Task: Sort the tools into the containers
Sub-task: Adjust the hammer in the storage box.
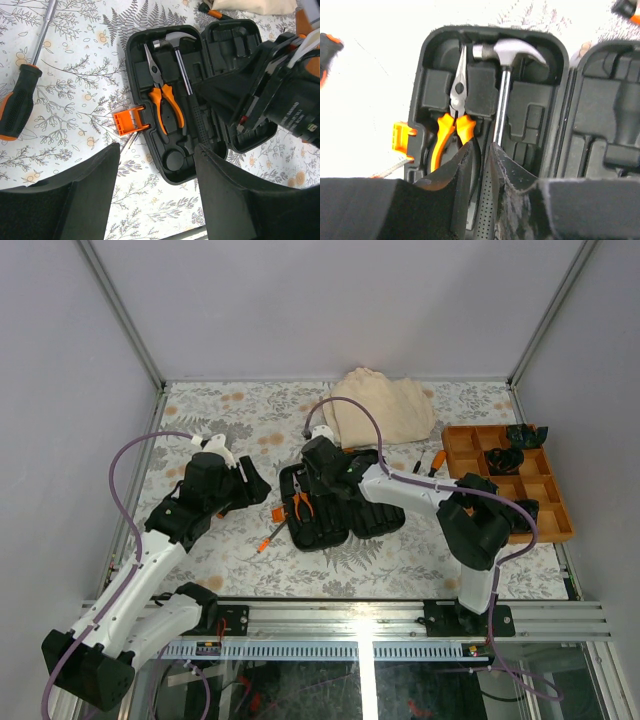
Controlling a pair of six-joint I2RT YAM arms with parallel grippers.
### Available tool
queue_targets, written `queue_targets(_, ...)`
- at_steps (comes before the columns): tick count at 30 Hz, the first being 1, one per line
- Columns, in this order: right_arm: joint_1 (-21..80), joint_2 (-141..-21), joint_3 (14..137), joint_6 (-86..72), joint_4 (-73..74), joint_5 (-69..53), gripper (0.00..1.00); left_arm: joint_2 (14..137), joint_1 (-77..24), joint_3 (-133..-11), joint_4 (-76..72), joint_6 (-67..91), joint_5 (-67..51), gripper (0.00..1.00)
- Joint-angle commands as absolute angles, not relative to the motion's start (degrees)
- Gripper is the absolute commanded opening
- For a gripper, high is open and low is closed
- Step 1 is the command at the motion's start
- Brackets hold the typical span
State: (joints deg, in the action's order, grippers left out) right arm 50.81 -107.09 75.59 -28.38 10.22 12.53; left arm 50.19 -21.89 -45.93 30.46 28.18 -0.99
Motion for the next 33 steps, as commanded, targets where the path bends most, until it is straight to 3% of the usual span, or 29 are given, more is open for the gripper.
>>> queue_targets(1,49.4,-108.3,80.8,-25.9,12.4,13.0,0.25,50.2,-21.3,-46.1,29.2,27.6,-0.5,0.61)
queue_targets(9,47.6,-113.0,84.8,-24.0,14.6,9.9,0.17,50.2,-21.2,-46.2,29.2,27.6,-0.6,0.61)
queue_targets(33,46.5,-120.6,89.3,-22.0,20.2,6.8,0.08,50.1,-21.1,-46.2,29.4,27.6,-0.4,0.61)
